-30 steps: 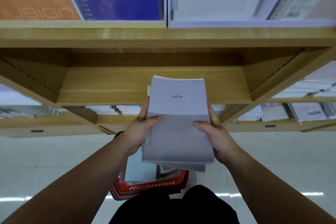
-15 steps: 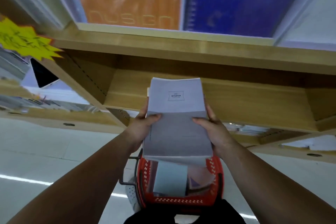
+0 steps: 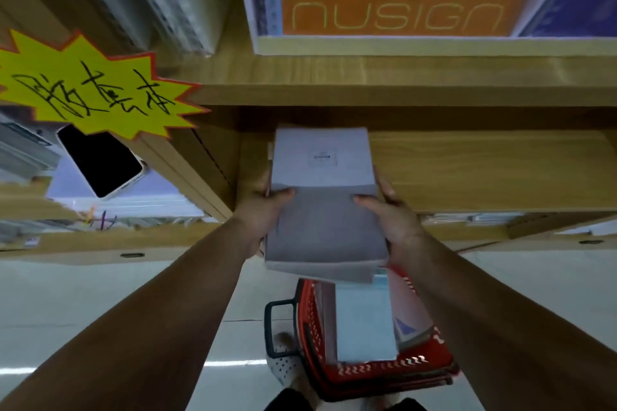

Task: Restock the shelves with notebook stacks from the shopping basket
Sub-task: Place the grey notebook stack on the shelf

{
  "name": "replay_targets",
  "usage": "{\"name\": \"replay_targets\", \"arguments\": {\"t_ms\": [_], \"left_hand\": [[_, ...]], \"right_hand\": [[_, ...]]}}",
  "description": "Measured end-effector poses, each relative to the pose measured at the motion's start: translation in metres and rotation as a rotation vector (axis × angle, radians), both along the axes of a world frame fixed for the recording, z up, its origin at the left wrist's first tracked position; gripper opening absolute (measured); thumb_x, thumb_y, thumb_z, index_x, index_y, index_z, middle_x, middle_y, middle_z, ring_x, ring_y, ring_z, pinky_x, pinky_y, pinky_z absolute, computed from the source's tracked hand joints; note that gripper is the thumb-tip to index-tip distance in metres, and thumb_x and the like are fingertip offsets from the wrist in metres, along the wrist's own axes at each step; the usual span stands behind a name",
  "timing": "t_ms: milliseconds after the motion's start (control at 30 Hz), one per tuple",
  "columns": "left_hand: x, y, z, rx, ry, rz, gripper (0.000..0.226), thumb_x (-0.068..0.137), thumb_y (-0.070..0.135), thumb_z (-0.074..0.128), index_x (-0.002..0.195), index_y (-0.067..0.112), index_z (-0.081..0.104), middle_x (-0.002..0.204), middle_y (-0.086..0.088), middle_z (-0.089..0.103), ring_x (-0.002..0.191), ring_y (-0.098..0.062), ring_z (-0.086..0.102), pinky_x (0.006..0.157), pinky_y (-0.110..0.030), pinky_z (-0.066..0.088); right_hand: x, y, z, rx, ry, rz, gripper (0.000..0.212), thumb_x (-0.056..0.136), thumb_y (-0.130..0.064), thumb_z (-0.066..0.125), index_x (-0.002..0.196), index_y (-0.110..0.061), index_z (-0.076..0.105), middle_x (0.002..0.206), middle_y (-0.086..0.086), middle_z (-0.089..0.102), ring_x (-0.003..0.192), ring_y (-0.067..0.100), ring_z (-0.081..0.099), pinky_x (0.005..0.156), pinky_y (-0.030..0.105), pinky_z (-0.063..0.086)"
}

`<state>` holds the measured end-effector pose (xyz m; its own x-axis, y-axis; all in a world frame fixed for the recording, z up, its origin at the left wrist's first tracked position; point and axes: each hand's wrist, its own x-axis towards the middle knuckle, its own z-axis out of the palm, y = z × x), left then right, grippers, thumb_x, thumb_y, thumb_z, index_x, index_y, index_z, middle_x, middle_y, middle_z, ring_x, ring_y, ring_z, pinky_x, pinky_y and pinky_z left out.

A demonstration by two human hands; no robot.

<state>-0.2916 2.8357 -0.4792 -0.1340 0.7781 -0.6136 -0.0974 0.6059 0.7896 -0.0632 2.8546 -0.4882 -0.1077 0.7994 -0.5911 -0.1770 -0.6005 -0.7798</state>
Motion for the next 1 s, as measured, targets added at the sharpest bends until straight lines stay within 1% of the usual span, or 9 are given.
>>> {"name": "replay_targets", "arguments": {"t_ms": [167,267,367,433,533,733,833,933,1000], "left_hand": [[0.000,-0.014,0.014,0.064,0.129,-0.041,0.036,0.101,0.020,0.063,0.131,0.038,0.051,0.125,0.004,0.065,0.105,-0.013,0.064,0.088,-0.035,0.056],[0.009,-0.050,0.014,0.057,0.182,0.037,0.046,0.099,0.022,0.066,0.137,0.040,0.045,0.118,0.011,0.063,0.105,-0.007,0.061,0.077,-0.024,0.051],[0.027,-0.080,0.005,-0.116,0.127,0.211,0.072,0.096,0.040,0.069,0.155,0.042,0.028,0.139,-0.005,0.056,0.118,-0.027,0.061,0.097,-0.047,0.054],[0.041,-0.090,-0.002,-0.226,-0.121,0.355,0.077,0.093,0.048,0.068,0.158,0.041,0.025,0.140,-0.020,0.056,0.113,-0.039,0.067,0.092,-0.052,0.058],[0.057,-0.087,0.000,-0.227,-0.378,0.541,0.063,0.096,0.050,0.065,0.149,0.028,0.040,0.123,-0.026,0.065,0.098,-0.038,0.076,0.071,-0.041,0.063],[0.073,-0.080,0.010,-0.183,-0.528,0.810,0.041,0.102,0.050,0.054,0.098,0.010,0.051,0.094,-0.023,0.066,0.098,-0.038,0.069,0.081,-0.043,0.060],[0.064,-0.075,0.001,-0.106,-0.532,0.859,0.053,0.102,0.047,0.055,0.132,0.003,0.051,0.102,-0.021,0.065,0.103,-0.037,0.069,0.102,-0.049,0.054],[0.041,-0.057,-0.005,-0.048,-0.495,0.845,0.057,0.104,0.043,0.054,0.146,0.005,0.045,0.104,-0.017,0.060,0.092,-0.029,0.066,0.107,-0.051,0.051],[0.026,-0.044,-0.007,-0.029,-0.505,0.795,0.063,0.105,0.044,0.050,0.155,0.007,0.036,0.134,-0.023,0.055,0.108,-0.033,0.065,0.113,-0.052,0.046]], "right_hand": [[-0.017,0.037,-0.001,0.034,-0.083,0.070,0.071,0.088,-0.007,0.076,0.141,-0.050,0.054,0.123,0.004,0.073,0.109,0.033,0.070,0.089,0.054,0.059],[-0.028,0.051,-0.001,0.067,-0.108,0.080,0.067,0.087,-0.010,0.078,0.132,-0.055,0.058,0.121,0.003,0.072,0.109,0.032,0.069,0.084,0.050,0.059],[-0.035,0.048,-0.003,0.076,-0.133,0.078,0.052,0.088,-0.017,0.079,0.109,-0.061,0.059,0.114,-0.001,0.072,0.106,0.028,0.068,0.087,0.052,0.059],[-0.037,0.044,-0.010,0.096,-0.161,0.095,0.042,0.090,-0.022,0.078,0.105,-0.057,0.060,0.111,-0.003,0.073,0.104,0.026,0.069,0.086,0.050,0.059],[-0.036,0.041,-0.019,0.172,-0.260,0.186,0.041,0.093,-0.029,0.075,0.132,-0.037,0.061,0.115,-0.006,0.073,0.104,0.021,0.070,0.076,0.036,0.058],[-0.023,0.040,-0.021,0.269,-0.284,0.296,0.060,0.097,-0.024,0.071,0.145,-0.047,0.044,0.118,-0.016,0.065,0.107,0.008,0.063,0.083,0.035,0.056],[-0.026,0.047,-0.021,0.270,-0.232,0.319,0.063,0.100,-0.016,0.065,0.148,-0.049,0.040,0.121,-0.017,0.063,0.109,0.007,0.062,0.082,0.032,0.055],[-0.042,0.064,-0.021,0.270,-0.195,0.318,0.065,0.102,-0.011,0.060,0.151,-0.047,0.037,0.123,-0.014,0.063,0.112,0.008,0.062,0.086,0.032,0.054],[-0.057,0.080,-0.021,0.267,-0.206,0.323,0.062,0.102,-0.011,0.059,0.150,-0.045,0.039,0.125,-0.011,0.064,0.114,0.012,0.062,0.092,0.035,0.054]]}}
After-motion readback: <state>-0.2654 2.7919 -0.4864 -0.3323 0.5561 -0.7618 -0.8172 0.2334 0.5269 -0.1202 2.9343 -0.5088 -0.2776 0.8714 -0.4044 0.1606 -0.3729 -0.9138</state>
